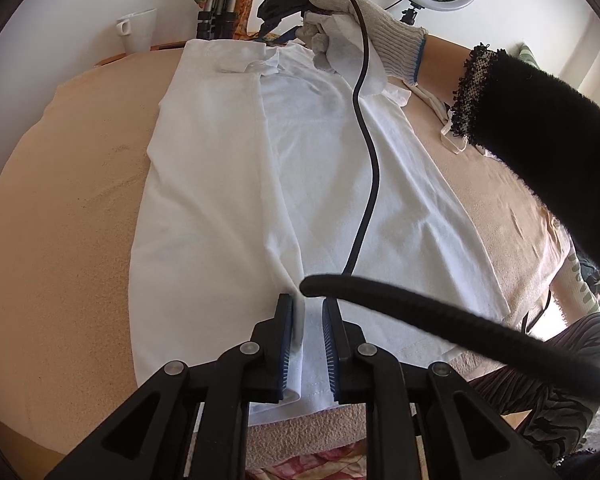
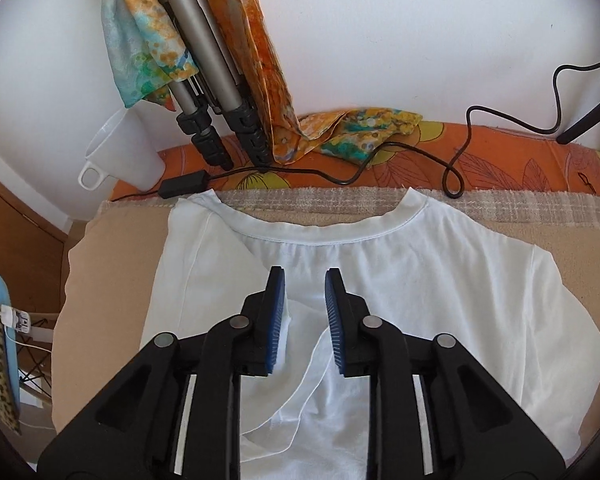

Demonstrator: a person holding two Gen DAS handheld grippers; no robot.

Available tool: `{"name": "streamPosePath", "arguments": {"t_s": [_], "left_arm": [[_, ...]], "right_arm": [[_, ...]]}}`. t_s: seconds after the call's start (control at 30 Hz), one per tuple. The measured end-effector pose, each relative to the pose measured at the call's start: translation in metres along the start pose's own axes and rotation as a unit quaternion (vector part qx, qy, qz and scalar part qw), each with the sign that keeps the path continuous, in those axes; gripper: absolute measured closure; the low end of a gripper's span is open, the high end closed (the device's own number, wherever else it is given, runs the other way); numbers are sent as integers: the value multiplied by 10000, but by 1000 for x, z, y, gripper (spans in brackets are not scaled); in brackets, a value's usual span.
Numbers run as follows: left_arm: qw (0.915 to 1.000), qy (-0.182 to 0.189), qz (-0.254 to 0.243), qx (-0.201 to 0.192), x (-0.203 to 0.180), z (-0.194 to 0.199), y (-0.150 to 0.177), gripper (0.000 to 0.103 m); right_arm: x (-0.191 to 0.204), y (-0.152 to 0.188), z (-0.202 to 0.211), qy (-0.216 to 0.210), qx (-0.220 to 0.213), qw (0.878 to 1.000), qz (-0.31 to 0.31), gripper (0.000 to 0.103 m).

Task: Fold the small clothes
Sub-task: 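Release the folded side and lift the right tool away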

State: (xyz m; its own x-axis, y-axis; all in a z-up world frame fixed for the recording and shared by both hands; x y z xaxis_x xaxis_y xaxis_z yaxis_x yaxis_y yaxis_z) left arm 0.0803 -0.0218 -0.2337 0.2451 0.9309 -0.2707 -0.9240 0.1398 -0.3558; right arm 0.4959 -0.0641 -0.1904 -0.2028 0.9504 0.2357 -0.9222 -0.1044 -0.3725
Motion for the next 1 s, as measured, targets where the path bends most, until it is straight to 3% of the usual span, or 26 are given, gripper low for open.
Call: {"name": "streamPosePath", "arguments": {"t_s": [0.03,0.23,0.4,0.47,0.63,0.73,0.87,1.0], "left_arm": [[10000,35,-50,-21,-3,4,3,84],[9988,145,-384,-267,-16,35,29,80],[9969,-274,-510,-532,5,52,42,79],[9972,-227,-403,-579,14,56,46,79],[9933,-236,-722,-874,4,73,60,73],[9953,-35,-285,-925,16,77,56,73],[9948,-65,422,-928,54,78,47,74],[9931,-35,848,-813,75,70,48,74]], "right_arm": [[0,2,6,13,-75,10000,27,64],[7,39,53,-333,-81,9990,300,64],[13,105,97,-686,-2,9968,419,64],[14,137,113,-767,81,9960,454,64],[19,209,145,-809,137,9947,619,64],[28,261,144,-1064,497,9912,610,64],[54,317,129,-1387,782,9851,657,64],[83,337,100,-1399,1160,9814,623,64]]}}
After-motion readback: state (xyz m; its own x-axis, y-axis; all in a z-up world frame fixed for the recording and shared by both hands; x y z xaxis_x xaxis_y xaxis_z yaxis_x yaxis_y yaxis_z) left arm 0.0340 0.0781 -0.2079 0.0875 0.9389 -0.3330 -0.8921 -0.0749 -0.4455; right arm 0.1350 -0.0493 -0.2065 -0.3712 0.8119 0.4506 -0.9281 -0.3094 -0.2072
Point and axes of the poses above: each gripper's, at about its wrist camera, not at the fingertips, and z roughly against the way its jaws point, x to its left, y to its underside, the point moved 10 cm from there along -z, roughly the way its jaws point, and after that the axes turned 9 degrees about x, right-handed, at the moved point
